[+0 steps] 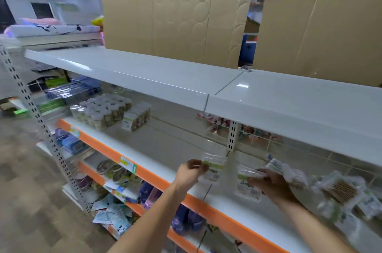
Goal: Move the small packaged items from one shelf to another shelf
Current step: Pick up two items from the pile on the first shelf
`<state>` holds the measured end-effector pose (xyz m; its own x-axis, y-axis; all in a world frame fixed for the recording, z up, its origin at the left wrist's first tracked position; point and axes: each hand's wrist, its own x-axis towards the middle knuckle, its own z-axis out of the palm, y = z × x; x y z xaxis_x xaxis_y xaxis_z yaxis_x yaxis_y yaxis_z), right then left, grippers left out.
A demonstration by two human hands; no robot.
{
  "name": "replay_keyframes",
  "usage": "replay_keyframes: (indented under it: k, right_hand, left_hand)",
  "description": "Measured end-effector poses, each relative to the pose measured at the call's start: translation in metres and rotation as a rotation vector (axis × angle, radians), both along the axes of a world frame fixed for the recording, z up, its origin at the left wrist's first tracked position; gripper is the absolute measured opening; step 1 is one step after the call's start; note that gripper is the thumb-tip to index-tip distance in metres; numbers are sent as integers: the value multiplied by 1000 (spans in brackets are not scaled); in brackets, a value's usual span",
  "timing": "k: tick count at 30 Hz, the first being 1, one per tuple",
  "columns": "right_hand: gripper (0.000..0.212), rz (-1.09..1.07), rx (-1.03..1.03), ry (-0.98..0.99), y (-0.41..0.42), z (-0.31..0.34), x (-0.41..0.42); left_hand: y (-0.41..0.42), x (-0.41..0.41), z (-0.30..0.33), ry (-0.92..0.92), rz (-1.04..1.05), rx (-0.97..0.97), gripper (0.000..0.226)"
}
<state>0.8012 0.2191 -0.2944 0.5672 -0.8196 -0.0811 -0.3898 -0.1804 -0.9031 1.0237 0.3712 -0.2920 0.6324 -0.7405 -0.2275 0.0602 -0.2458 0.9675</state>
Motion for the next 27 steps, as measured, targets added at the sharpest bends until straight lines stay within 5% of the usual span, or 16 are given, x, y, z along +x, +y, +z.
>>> replay_keyframes:
  k: [20, 27]
  right_hand:
    - [39, 45, 89, -101, 84, -5, 208]
    - [28, 107, 102, -160, 92, -7, 269]
  left_hand:
    - [105, 163, 0, -11, 141, -36, 25]
    - [125, 211, -10, -40, 224, -57, 25]
